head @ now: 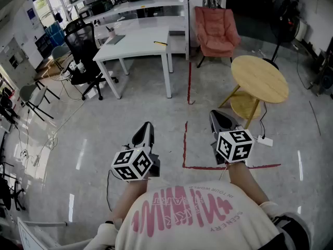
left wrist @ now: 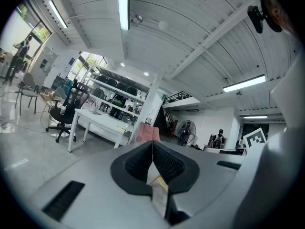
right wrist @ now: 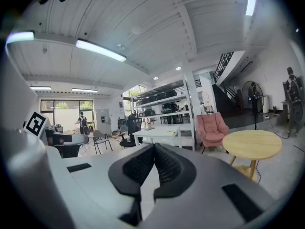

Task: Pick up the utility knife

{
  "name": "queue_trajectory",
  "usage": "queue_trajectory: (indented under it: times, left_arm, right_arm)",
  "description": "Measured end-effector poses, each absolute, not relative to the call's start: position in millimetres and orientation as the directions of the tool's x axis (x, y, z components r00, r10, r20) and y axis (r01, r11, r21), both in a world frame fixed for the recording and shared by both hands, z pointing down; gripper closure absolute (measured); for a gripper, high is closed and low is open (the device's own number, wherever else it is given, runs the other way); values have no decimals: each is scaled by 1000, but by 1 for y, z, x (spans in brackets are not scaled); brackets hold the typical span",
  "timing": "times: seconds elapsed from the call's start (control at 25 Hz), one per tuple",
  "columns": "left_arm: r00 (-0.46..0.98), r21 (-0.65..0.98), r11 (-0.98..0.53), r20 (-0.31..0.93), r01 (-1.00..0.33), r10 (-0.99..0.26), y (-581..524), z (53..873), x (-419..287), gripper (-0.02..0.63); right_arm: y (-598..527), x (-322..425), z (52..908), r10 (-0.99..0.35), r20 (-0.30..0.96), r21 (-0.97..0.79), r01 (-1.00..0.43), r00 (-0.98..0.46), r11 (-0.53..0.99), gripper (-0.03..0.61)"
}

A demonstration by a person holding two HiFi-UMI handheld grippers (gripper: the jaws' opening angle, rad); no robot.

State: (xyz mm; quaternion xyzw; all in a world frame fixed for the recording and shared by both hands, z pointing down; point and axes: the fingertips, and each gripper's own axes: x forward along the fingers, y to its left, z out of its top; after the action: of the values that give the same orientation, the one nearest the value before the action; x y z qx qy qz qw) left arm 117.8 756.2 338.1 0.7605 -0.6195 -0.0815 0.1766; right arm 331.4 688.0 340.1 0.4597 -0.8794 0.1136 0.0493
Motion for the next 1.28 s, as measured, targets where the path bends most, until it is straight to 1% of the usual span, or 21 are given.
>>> queue_trajectory:
  times: [0.32, 0.64, 0.84, 1.08, 1.16, 1.28]
  left_arm:
    - [222, 368, -173, 95, -914, -970, 755, 341, 118, 589]
    - [216, 366, -169, 91, -915, -972, 760, 335, 100, 589]
    - [200, 344, -164, 69, -925, -977, 761, 327, 74, 589]
    - [175, 337, -157, 22, -928, -984, 762, 325, 37, 589]
    - [181, 348, -159, 31, -924, -983, 765, 337, 29, 589]
    - [169, 386, -135, 55, -912, -984, 767, 362, 12, 589]
  right_arm:
    - [685, 336, 343, -807, 188, -152, -828, -560, 540, 568]
    - [687, 327, 338, -814, 190, -150, -836, -549, 528, 568]
    - [677, 311, 335, -820, 175, -163, -838, -544, 521, 568]
    - [676, 276, 334, -802, 136, -226, -807, -581, 546, 566]
    - [683, 263, 347, -796, 153, -217, -806, -585, 551, 566]
    - [689, 246, 376, -786, 212, -181, -813, -581, 553, 567]
